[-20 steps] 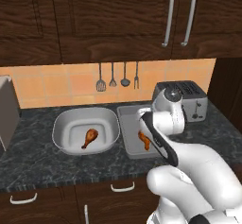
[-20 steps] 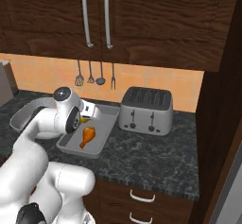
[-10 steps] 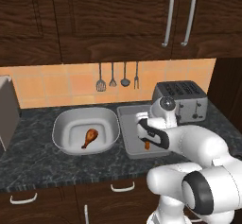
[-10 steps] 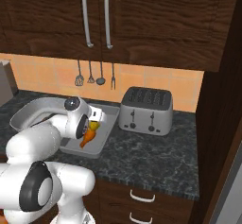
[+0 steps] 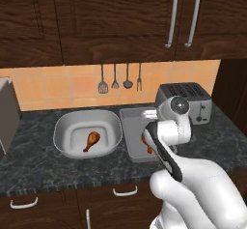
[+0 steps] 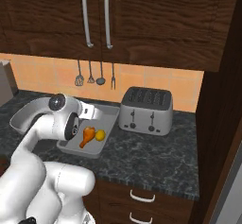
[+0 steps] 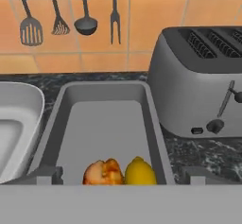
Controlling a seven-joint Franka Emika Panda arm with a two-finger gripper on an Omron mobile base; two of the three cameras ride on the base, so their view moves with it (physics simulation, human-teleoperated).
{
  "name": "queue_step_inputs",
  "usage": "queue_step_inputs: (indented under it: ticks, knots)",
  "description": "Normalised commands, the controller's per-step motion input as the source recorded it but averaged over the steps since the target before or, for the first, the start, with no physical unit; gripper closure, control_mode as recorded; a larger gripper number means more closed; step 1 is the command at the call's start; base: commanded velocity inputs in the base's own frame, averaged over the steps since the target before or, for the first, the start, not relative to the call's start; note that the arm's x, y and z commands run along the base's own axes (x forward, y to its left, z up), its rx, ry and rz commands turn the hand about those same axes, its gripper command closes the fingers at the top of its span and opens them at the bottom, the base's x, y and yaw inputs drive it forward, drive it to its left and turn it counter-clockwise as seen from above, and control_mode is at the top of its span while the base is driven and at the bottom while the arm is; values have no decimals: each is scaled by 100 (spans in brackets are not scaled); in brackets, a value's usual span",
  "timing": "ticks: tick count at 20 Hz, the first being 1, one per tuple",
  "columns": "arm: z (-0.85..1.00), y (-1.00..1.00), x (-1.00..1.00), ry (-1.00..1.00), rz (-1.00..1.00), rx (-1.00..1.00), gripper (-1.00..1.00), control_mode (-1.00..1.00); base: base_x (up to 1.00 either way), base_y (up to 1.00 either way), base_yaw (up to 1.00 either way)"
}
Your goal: Place one lemon and one chicken drumstick in each tupperware on the nearby counter, to pack two identical lunches.
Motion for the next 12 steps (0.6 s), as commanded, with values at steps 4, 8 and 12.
queue_step_inputs:
  ticks: [4,8,12]
  knots:
    - [100,0,-100,-5,-6,5,-100,-100,0,0,0]
    - [100,0,-100,16,-5,14,-100,-100,0,0,0]
    - [86,0,-100,27,0,14,-100,-100,0,0,0]
